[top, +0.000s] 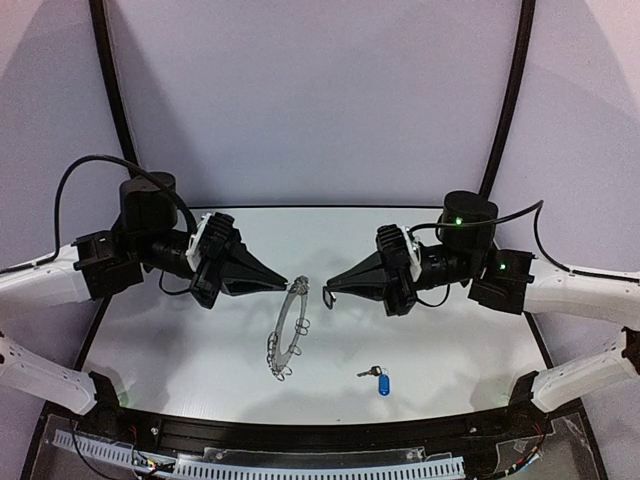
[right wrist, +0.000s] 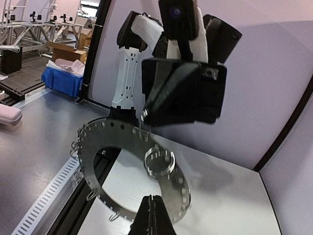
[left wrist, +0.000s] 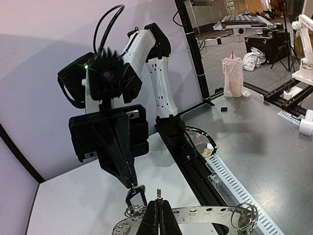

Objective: Put the keys on the keyring

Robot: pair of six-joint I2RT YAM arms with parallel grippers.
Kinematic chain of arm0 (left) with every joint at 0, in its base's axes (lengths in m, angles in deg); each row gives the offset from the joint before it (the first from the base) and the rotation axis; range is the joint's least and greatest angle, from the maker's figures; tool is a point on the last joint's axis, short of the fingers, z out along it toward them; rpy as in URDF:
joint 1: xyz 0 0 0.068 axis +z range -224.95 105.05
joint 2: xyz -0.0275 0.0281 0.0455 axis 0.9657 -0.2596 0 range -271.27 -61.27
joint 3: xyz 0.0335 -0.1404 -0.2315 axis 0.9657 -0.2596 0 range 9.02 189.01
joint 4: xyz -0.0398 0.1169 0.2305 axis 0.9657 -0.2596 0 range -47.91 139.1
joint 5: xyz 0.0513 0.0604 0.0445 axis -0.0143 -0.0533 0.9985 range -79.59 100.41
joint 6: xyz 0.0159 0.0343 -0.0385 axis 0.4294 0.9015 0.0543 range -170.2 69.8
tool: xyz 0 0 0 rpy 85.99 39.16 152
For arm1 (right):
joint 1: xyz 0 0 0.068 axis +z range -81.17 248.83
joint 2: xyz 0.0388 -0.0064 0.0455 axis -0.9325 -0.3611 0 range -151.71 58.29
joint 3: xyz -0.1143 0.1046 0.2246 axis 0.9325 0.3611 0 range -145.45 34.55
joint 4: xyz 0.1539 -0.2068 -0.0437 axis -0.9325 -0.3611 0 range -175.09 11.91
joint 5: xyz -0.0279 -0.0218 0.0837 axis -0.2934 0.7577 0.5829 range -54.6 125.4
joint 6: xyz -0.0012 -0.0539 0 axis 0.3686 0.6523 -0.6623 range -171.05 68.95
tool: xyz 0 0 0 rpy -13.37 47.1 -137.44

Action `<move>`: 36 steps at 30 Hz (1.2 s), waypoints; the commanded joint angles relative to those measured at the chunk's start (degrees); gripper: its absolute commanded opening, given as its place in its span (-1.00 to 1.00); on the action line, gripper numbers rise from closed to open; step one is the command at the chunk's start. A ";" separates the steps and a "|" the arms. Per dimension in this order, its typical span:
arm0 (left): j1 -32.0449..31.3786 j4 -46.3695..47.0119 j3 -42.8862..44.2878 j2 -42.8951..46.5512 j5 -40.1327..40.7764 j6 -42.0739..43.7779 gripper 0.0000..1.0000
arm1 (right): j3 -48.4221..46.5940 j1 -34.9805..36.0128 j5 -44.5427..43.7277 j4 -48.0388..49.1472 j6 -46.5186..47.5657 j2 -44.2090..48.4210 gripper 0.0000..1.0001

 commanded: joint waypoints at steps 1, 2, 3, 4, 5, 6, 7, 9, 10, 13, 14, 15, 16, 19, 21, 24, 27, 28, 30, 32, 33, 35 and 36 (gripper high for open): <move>-0.26 4.36 0.02 -1.62 0.64 -5.21 -0.98 | -1.17 1.52 2.18 9.97 -2.62 -0.98 -1.00; -0.25 4.54 -0.05 -1.80 0.42 -5.53 -0.98 | -1.09 1.63 2.20 10.77 -2.93 -1.11 -1.00; -0.24 4.77 -0.13 -1.90 0.29 -5.85 -0.98 | -1.06 1.75 2.21 11.54 -3.38 -1.34 -1.00; -0.26 5.21 -0.31 -2.07 0.30 -6.26 -0.98 | -1.19 1.83 2.18 12.30 -4.20 -1.72 -1.00; -0.28 5.63 -0.49 -2.23 0.36 -6.59 -0.98 | -1.50 1.86 2.31 12.58 -4.90 -2.17 -1.00; -0.25 5.94 -0.59 -2.38 0.46 -6.80 -0.98 | -1.95 1.89 2.69 12.37 -5.46 -2.55 -1.00; -0.26 6.00 -0.65 -2.48 0.69 -6.85 -0.98 | -2.55 1.88 3.27 11.55 -5.68 -2.77 -1.00; -0.26 6.26 -0.60 -2.86 0.83 -7.12 -0.98 | -3.23 1.91 3.79 10.10 -5.84 -3.25 -1.00; -0.25 6.34 -0.56 -3.01 0.85 -7.23 -0.98 | -3.42 1.97 3.74 9.59 -5.84 -3.37 -1.00; -0.26 6.65 -0.64 -3.24 0.52 -7.52 -0.98 | -3.25 2.10 2.98 9.51 -5.54 -3.46 -1.00; -0.24 6.71 -0.64 -3.27 0.39 -7.54 -0.98 | -3.14 2.15 2.75 9.68 -5.44 -3.47 -1.00; -0.26 6.73 -0.66 -3.27 0.44 -7.57 -0.98 | -3.19 2.19 2.72 9.73 -5.38 -3.48 -1.00; -0.27 6.73 -0.68 -3.33 0.54 -7.58 -0.98 | -3.31 2.24 2.77 9.60 -5.24 -3.49 -1.00; -0.26 6.88 -0.72 -3.50 0.72 -7.81 -0.98 | -3.46 2.29 3.13 9.38 -4.85 -3.69 -1.00; -0.28 7.02 -0.74 -3.65 0.78 -7.93 -0.98 | -3.46 2.43 3.63 9.51 -4.73 -3.90 -1.00; -0.28 7.30 -0.71 -3.85 0.97 -8.40 -0.98 | -3.71 2.56 4.33 9.29 -4.39 -4.16 -1.00; -0.24 7.28 -0.75 -3.92 0.95 -8.56 -0.98 | -3.78 2.75 4.00 9.30 -4.05 -4.27 -1.00; -0.26 7.27 -0.78 -3.94 0.93 -8.56 -0.98 | -3.79 2.76 3.84 9.32 -3.96 -4.34 -1.00; -0.23 7.15 -0.63 -4.01 0.83 -8.55 -0.98 | -3.81 2.83 3.58 9.59 -3.81 -4.41 -1.00; -0.26 6.97 -0.52 -4.11 0.79 -8.53 -0.98 | -3.74 2.86 3.57 9.88 -3.77 -4.48 -1.00; -0.27 6.89 -0.48 -4.13 0.72 -8.54 -0.98 | -3.71 2.91 3.51 10.03 -3.81 -4.56 -1.00; -0.26 6.83 -0.52 -4.21 0.59 -8.51 -0.98 | -3.75 2.89 3.52 10.23 -3.88 -4.70 -1.00; -0.27 6.83 -0.46 -4.23 0.57 -8.57 -0.99 | -3.80 2.89 3.60 10.25 -3.80 -4.77 -1.00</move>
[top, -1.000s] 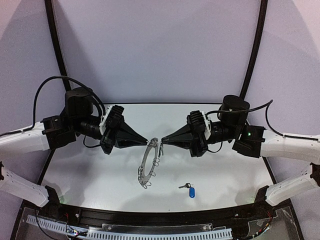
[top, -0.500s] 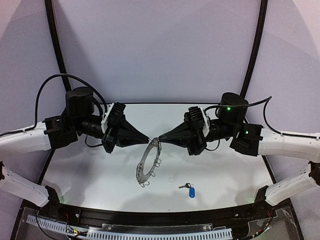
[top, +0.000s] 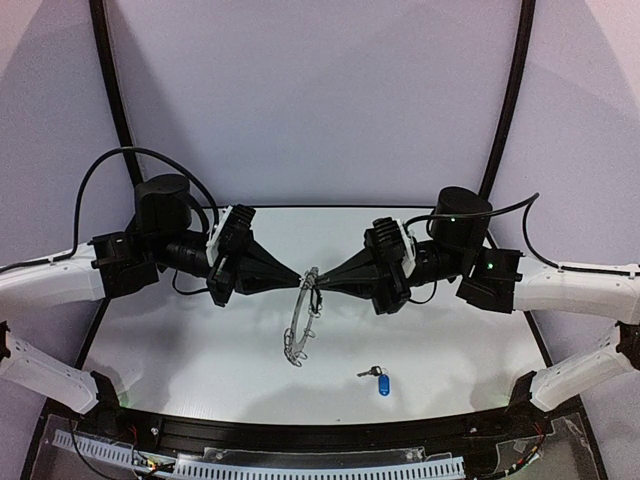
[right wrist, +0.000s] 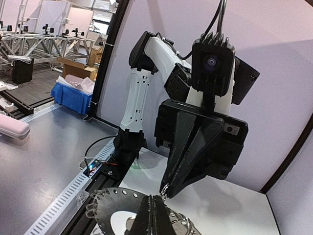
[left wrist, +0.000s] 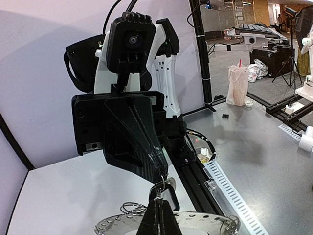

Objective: Put the keys on the keyring

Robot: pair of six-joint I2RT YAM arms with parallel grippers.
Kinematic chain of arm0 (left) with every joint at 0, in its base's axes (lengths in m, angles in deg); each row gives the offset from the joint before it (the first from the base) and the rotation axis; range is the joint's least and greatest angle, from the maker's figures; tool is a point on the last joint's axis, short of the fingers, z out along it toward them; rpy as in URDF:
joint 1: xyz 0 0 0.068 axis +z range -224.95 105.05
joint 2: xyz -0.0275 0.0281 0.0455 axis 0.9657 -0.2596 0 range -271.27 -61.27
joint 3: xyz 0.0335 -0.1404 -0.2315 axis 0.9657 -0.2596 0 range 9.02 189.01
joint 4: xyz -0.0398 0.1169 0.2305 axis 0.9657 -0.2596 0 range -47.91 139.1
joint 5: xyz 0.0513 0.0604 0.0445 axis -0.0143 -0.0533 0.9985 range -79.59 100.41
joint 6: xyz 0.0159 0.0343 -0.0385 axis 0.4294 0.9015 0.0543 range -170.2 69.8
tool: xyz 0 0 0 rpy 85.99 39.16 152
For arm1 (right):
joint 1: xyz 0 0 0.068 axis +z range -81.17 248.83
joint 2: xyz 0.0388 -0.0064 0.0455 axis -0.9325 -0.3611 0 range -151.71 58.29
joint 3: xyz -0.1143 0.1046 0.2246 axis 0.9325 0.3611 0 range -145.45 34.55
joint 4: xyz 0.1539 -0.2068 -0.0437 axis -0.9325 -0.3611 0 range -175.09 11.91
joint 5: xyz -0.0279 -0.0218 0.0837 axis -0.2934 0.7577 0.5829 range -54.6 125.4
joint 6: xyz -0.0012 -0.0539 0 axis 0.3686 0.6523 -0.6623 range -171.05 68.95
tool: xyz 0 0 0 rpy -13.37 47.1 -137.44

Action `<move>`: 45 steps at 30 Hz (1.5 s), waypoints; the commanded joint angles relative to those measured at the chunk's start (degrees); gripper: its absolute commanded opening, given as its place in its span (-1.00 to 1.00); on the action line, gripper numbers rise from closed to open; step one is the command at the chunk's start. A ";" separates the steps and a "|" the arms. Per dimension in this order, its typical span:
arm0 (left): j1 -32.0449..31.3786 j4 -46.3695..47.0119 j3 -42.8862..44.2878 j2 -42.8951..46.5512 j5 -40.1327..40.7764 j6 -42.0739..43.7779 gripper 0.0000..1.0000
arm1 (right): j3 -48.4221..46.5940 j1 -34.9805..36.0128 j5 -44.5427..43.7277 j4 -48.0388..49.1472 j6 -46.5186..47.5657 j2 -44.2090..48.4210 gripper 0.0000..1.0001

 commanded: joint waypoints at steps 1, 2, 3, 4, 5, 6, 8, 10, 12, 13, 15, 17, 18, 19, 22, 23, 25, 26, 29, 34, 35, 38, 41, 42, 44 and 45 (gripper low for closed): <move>-0.28 1.40 -0.29 0.06 -0.41 -0.57 -0.98 | -1.76 0.76 0.48 2.20 0.40 -0.75 -1.00; -0.28 1.37 -0.26 -0.03 -0.46 -0.55 -0.98 | -1.81 0.76 0.42 2.28 0.29 -0.85 -1.00; -0.28 1.40 -0.30 -0.06 -0.48 -0.61 -0.98 | -1.92 0.80 0.34 2.19 0.30 -0.89 -1.00; -0.28 1.42 -0.24 -0.07 -0.63 -0.65 -0.98 | -2.01 0.80 0.17 2.20 0.35 -0.94 -1.00; -0.28 1.46 -0.20 -0.11 -0.74 -0.64 -0.98 | -2.04 0.84 -0.11 2.21 0.36 -1.00 -1.00; -0.28 1.50 -0.17 -0.16 -0.80 -0.66 -0.98 | -2.03 0.84 -0.32 2.20 0.41 -1.05 -1.00; -0.28 1.59 -0.13 -0.26 -0.91 -0.76 -0.98 | -2.02 0.80 -0.69 2.16 0.62 -1.12 -1.00; -0.22 1.61 -0.08 -0.35 -1.09 -0.90 -0.98 | -1.84 0.85 -1.14 2.18 0.93 -1.16 -1.00; -0.27 1.66 -0.14 -0.39 -1.18 -0.95 -0.98 | -1.85 0.79 -1.33 2.07 0.90 -1.12 -1.00; -0.28 1.73 -0.19 -0.37 -1.19 -1.02 -0.99 | -1.74 0.85 -1.44 2.02 0.96 -1.09 -1.00; -0.25 1.79 -0.10 -0.35 -1.29 -1.08 -0.99 | -1.71 0.82 -1.92 1.84 0.95 -1.01 -1.00; -0.25 1.86 -0.08 -0.39 -1.38 -1.14 -0.99 | -1.70 0.83 -2.02 1.79 0.94 -0.90 -1.00; -0.22 1.97 -0.08 -0.42 -1.46 -1.19 -0.99 | -1.69 0.84 -2.04 1.72 1.00 -0.90 -1.00; -0.25 2.09 -0.11 -0.43 -1.56 -1.27 -0.98 | -1.61 0.82 -2.06 1.73 1.07 -0.87 -1.00; -0.23 2.37 -0.22 -0.23 -1.72 -1.47 -0.98 | -1.20 0.81 -2.30 1.75 1.19 -0.38 -1.00; -0.24 2.41 -0.33 -0.14 -1.77 -1.50 -0.98 | -1.02 0.81 -2.46 1.75 1.23 -0.18 -1.00; -0.28 2.49 -0.42 0.07 -2.04 -1.65 -0.98 | -0.68 0.81 -3.09 1.78 1.22 -0.17 -1.00; -0.28 2.49 -0.43 0.10 -2.18 -1.70 -0.98 | -0.64 0.82 -3.33 1.84 1.06 -0.32 -1.00; -0.23 2.68 -0.51 0.09 -2.73 -1.74 -0.98 | -0.74 0.81 -3.17 2.60 0.20 -0.91 -1.00; -0.28 2.76 -0.61 0.23 -3.04 -1.75 -0.98 | -0.46 0.86 -3.18 3.90 -0.04 -1.12 -1.00; -0.28 2.76 -0.66 0.29 -3.05 -1.75 -0.98 | -0.22 0.84 -3.33 4.24 -0.06 -0.98 -1.00; -0.28 2.83 -1.00 0.65 -2.80 -1.74 -0.98 | 0.27 0.82 -3.22 4.75 -0.19 -0.40 -1.00; -0.27 3.16 -1.22 0.78 -2.73 -1.75 -0.98 | 0.30 0.84 -2.93 4.55 -0.51 -0.39 -1.00; -0.28 3.24 -1.25 0.79 -2.80 -1.75 -0.98 | 0.27 0.83 -2.84 4.56 -0.60 -0.45 -1.00; -0.25 3.49 -1.36 0.83 -2.89 -1.73 -0.98 | 0.40 0.81 -2.54 4.79 -0.76 -0.38 -1.00; -0.25 3.71 -1.46 0.88 -2.94 -1.73 -0.98 | 0.58 0.81 -2.39 5.02 -0.78 -0.25 -1.00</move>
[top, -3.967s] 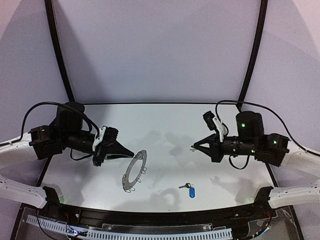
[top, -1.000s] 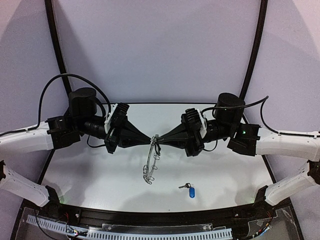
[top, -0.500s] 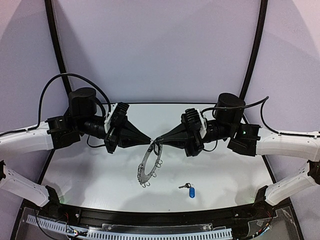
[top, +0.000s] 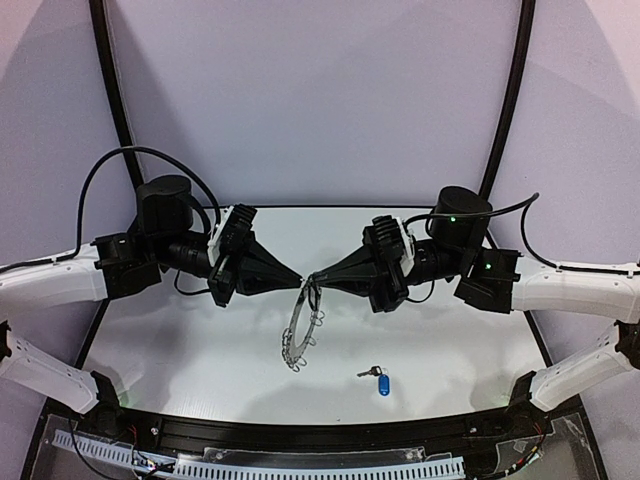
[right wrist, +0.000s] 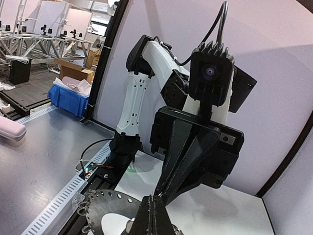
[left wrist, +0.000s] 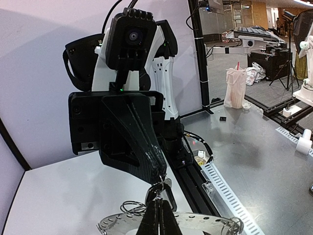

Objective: Put the keys on the keyring

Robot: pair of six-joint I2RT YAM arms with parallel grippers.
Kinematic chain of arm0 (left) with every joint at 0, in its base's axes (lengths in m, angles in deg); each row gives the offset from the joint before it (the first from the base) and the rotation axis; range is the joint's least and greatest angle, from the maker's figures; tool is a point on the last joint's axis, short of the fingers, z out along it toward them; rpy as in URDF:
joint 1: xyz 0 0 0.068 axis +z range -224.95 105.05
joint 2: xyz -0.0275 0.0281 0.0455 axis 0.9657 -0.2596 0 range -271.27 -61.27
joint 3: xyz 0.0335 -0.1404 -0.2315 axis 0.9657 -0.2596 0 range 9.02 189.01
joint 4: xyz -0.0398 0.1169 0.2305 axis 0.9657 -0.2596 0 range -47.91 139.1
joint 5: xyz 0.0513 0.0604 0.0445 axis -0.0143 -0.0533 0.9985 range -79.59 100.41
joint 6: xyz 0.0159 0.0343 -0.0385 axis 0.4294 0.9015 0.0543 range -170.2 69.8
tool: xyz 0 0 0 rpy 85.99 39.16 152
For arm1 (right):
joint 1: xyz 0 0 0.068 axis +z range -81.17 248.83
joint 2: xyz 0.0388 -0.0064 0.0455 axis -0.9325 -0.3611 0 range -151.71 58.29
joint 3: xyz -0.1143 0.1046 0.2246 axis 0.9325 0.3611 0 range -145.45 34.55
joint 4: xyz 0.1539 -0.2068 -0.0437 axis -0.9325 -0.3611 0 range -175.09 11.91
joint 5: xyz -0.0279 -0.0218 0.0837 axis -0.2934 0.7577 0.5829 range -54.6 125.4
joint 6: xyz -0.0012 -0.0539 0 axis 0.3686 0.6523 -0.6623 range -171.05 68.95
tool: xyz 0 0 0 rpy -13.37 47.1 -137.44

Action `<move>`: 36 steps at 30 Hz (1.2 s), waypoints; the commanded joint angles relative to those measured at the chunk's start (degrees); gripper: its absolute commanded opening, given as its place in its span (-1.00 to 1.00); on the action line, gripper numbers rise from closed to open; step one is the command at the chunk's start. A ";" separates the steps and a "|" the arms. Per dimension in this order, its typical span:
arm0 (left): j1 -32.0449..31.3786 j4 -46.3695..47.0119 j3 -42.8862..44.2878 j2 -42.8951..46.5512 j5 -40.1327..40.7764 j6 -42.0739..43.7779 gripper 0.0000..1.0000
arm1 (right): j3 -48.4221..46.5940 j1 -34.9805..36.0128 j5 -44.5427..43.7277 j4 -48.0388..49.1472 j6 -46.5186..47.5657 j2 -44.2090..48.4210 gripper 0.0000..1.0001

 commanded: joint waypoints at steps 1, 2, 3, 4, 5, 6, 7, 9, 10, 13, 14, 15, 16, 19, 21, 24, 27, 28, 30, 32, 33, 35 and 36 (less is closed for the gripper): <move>-0.28 2.23 -1.25 1.53 -1.86 -0.35 -0.98 | 1.06 0.55 -0.86 3.26 -0.71 0.48 -1.00; -0.30 2.71 -1.55 1.68 -1.76 -0.53 -0.98 | 1.35 0.53 -0.82 3.56 -0.73 0.63 -1.00; -0.30 3.00 -1.77 1.79 -1.63 -0.67 -0.98 | 1.56 0.53 -0.78 3.62 -0.74 0.82 -1.00; -0.30 3.15 -1.96 1.90 -1.48 -0.76 -0.98 | 1.64 0.52 -0.74 3.51 -0.82 0.99 -1.00; -0.31 3.29 -2.08 2.05 -1.29 -0.85 -0.98 | 1.71 0.50 -0.69 3.33 -0.94 1.15 -1.00; -0.26 3.35 -2.17 2.18 -1.17 -0.90 -0.98 | 1.64 0.54 -0.60 2.91 -1.05 1.19 -1.00; -0.28 3.36 -2.25 2.23 -1.15 -0.91 -0.98 | 1.60 0.54 -0.52 2.49 -1.13 1.18 -1.00; -0.29 3.39 -2.25 2.35 -1.21 -0.92 -0.98 | 1.28 0.50 -0.65 1.97 -1.25 1.08 -1.00; -0.30 3.46 -2.24 2.35 -1.30 -0.92 -0.98 | 1.21 0.53 -0.77 1.91 -1.31 1.02 -1.00; -0.31 3.65 -2.26 2.36 -1.35 -0.97 -0.98 | 0.94 0.49 -0.52 1.51 -1.36 0.74 -1.00; -0.31 3.69 -2.26 2.36 -1.35 -0.99 -0.98 | 0.77 0.52 -0.30 1.34 -1.39 0.60 -1.00; -0.31 3.67 -2.23 2.36 -1.37 -1.00 -0.98 | 0.61 0.51 -0.24 1.20 -1.41 0.42 -1.00; -0.31 3.65 -2.22 2.36 -1.34 -1.00 -0.98 | 0.47 0.53 -0.49 1.03 -1.44 0.17 -1.00; -0.29 3.57 -2.28 2.51 -1.41 -0.88 -0.98 | 0.12 0.51 -0.78 0.84 -1.51 -0.15 -1.00; -0.26 3.45 -2.22 2.48 -1.39 -0.89 -0.99 | -0.02 0.52 -0.46 1.20 -1.83 -0.30 -1.00; -0.28 3.37 -2.22 2.37 -1.32 -0.92 -0.98 | -0.34 0.56 0.15 1.82 -2.06 -0.79 -1.00; -0.27 3.27 -2.23 2.31 -1.22 -0.89 -0.98 | -0.47 0.61 1.18 2.07 -2.46 -1.07 -1.00; -0.28 3.28 -2.26 2.34 -1.21 -0.91 -0.98 | -0.48 0.57 1.44 2.19 -2.59 -1.10 -1.00; -0.25 3.36 -2.31 2.36 -0.95 -1.03 -0.98 | -0.51 0.62 2.26 2.18 -2.48 -1.04 -1.00; -0.27 3.47 -2.34 2.46 -0.87 -1.30 -0.98 | -0.54 0.60 2.57 2.11 -2.48 -0.98 -1.00; -0.29 3.55 -2.44 2.54 -0.82 -1.34 -0.98 | -0.51 0.66 2.70 2.14 -2.49 -0.94 -1.00; -0.28 3.70 -2.71 2.66 -0.71 -1.30 -0.98 | -0.12 0.68 2.66 2.63 -2.64 -0.68 -1.00; -0.27 3.71 -2.78 2.69 -0.62 -1.33 -0.98 | 0.11 0.71 2.60 2.93 -2.68 -0.53 -1.00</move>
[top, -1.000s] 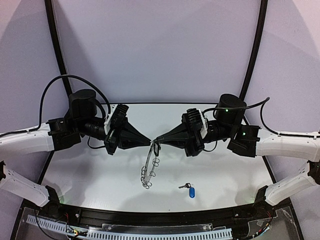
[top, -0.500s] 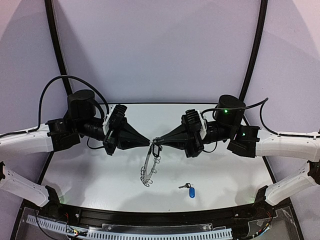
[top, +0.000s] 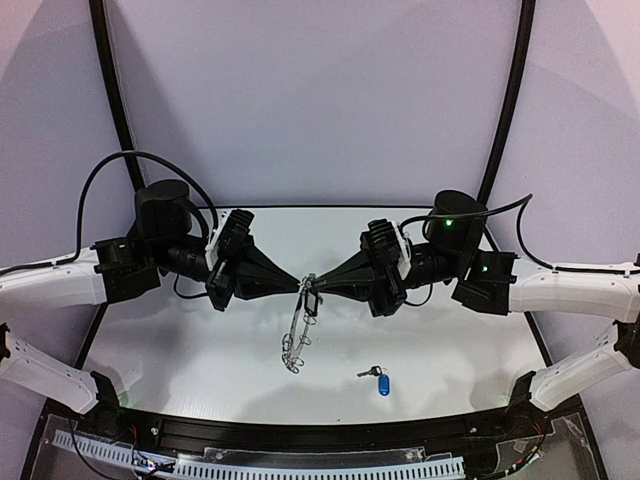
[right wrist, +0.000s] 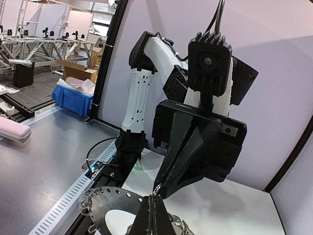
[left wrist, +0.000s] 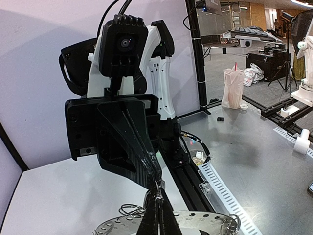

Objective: Put the keys on the keyring

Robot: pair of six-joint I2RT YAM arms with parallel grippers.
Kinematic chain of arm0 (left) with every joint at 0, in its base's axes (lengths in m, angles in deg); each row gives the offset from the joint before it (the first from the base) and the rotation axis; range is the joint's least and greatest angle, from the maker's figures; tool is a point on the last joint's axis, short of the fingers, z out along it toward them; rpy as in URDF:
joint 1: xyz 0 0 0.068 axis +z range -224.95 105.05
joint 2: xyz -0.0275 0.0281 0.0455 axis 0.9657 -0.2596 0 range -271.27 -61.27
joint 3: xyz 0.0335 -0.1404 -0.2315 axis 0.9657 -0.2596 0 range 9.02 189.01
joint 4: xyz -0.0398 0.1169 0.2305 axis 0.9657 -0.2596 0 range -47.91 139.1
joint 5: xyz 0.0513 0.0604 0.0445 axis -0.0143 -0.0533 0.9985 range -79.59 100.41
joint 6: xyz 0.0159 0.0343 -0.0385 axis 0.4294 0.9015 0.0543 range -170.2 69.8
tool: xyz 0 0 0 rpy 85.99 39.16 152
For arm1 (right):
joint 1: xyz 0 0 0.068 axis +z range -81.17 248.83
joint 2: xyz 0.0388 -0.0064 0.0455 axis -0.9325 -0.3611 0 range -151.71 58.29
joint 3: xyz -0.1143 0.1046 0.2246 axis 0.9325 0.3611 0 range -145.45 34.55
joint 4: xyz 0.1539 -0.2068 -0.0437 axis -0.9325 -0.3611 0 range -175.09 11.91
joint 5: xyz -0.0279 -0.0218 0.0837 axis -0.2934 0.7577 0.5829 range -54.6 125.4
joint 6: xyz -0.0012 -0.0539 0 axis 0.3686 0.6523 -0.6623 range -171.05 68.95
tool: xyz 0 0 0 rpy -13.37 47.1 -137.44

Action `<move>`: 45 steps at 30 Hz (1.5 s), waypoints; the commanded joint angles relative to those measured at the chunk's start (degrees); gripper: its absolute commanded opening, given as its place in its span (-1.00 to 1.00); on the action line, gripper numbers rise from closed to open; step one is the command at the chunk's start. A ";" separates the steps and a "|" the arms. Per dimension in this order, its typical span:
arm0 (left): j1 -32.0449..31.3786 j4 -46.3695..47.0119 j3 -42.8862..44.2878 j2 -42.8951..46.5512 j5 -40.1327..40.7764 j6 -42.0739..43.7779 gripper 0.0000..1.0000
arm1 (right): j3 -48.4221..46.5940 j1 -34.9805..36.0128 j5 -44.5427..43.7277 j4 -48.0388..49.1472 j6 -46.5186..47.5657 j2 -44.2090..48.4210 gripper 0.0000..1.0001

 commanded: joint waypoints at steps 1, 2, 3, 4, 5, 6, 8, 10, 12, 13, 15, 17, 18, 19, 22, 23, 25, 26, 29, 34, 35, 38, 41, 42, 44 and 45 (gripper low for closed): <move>-0.25 2.10 -1.05 1.99 -0.10 -0.75 -0.98 | -0.62 0.70 1.21 2.69 -0.75 0.26 -1.00; -0.28 2.06 -1.06 1.99 -0.04 -0.84 -0.99 | -0.52 0.70 1.22 2.73 -0.72 0.43 -1.00; -0.25 2.05 -1.06 1.99 0.01 -0.91 -0.98 | -0.50 0.67 1.15 2.71 -0.83 0.53 -1.00; -0.25 2.05 -1.08 1.99 0.01 -0.95 -0.98 | -0.55 0.65 0.99 2.65 -0.92 0.56 -1.00; -0.27 2.05 -1.08 1.98 -0.05 -0.97 -0.98 | -0.61 0.65 0.77 2.61 -0.92 0.53 -1.00; -0.28 2.05 -1.02 1.91 -0.11 -0.98 -0.98 | -0.69 0.70 0.60 2.63 -0.87 0.43 -1.00; -0.28 2.04 -0.90 1.80 -0.23 -1.02 -0.98 | -0.98 0.82 0.20 2.49 -0.78 0.01 -1.00; -0.28 2.00 -0.82 1.70 -0.38 -1.10 -0.98 | -1.54 1.04 -0.68 1.65 -0.36 -0.45 -1.00; -0.28 2.08 -0.76 1.65 -0.46 -1.07 -0.98 | -2.36 1.69 -1.18 -0.25 0.62 -1.02 -1.00; -0.26 2.08 -0.73 1.65 -0.48 -1.07 -0.99 | -2.71 2.09 -1.54 -0.52 1.02 -1.20 -1.00; -0.28 2.01 -0.65 1.57 -0.51 -1.07 -0.98 | -2.97 2.54 -1.64 -0.26 1.34 -1.54 -1.00; -0.28 1.79 -0.50 1.48 -0.57 -0.98 -0.98 | -3.10 2.56 -1.71 0.22 1.08 -1.84 -1.00; -0.27 1.45 -0.37 1.42 -0.57 -0.77 -0.98 | -3.16 2.57 -1.87 0.77 0.78 -1.98 -1.00; -0.25 1.12 -0.21 1.36 -0.58 -0.57 -0.98 | -3.24 2.57 -2.05 1.20 0.42 -2.13 -1.00; -0.25 -0.51 0.61 1.06 -0.73 0.18 -0.98 | -3.82 2.64 -2.46 1.18 -0.76 -2.65 -1.00; -0.24 -0.99 0.81 0.96 -0.90 0.42 -0.98 | -4.06 2.67 -2.76 0.95 -1.03 -2.77 -1.00; -0.28 -1.31 0.93 1.01 -1.10 0.61 -0.98 | -4.34 2.67 -4.11 0.69 -1.86 -2.98 -1.00; -0.25 -1.69 1.07 0.99 -1.18 0.87 -0.98 | -4.84 2.69 -5.12 -0.31 -2.52 -3.06 -1.00; -0.27 -4.17 1.74 0.93 -1.48 2.41 -0.98 | -7.75 2.70 -9.05 -5.50 -4.65 -3.38 -1.00; -0.28 -6.72 2.77 0.81 -2.91 3.98 -0.98 | -9.72 2.67 -11.87 -12.03 -3.26 -3.77 -1.00; -0.28 -7.13 2.92 0.76 -3.27 4.39 -0.98 | -9.81 2.71 -12.11 -12.65 -2.69 -3.81 -1.00; -0.26 -11.41 4.34 0.12 -5.19 6.96 -0.98 | -9.93 2.70 -12.09 -14.00 -0.07 -3.47 -1.00; -0.24 -14.76 6.17 -0.74 -6.87 8.79 -0.98 | -10.60 2.60 -13.35 -15.74 3.88 -2.67 -1.00; -0.27 -15.35 6.63 -1.15 -7.42 9.03 -0.98 | -11.00 2.64 -13.06 -16.41 4.89 -2.55 -1.00; -0.27 -16.39 7.24 -1.57 -8.50 9.62 -0.98 | -11.61 2.61 -10.17 -17.53 7.09 -2.35 -1.00; -0.27 -16.83 7.51 -1.77 -8.90 9.95 -0.99 | -11.70 2.60 -8.71 -17.71 7.96 -2.25 -1.00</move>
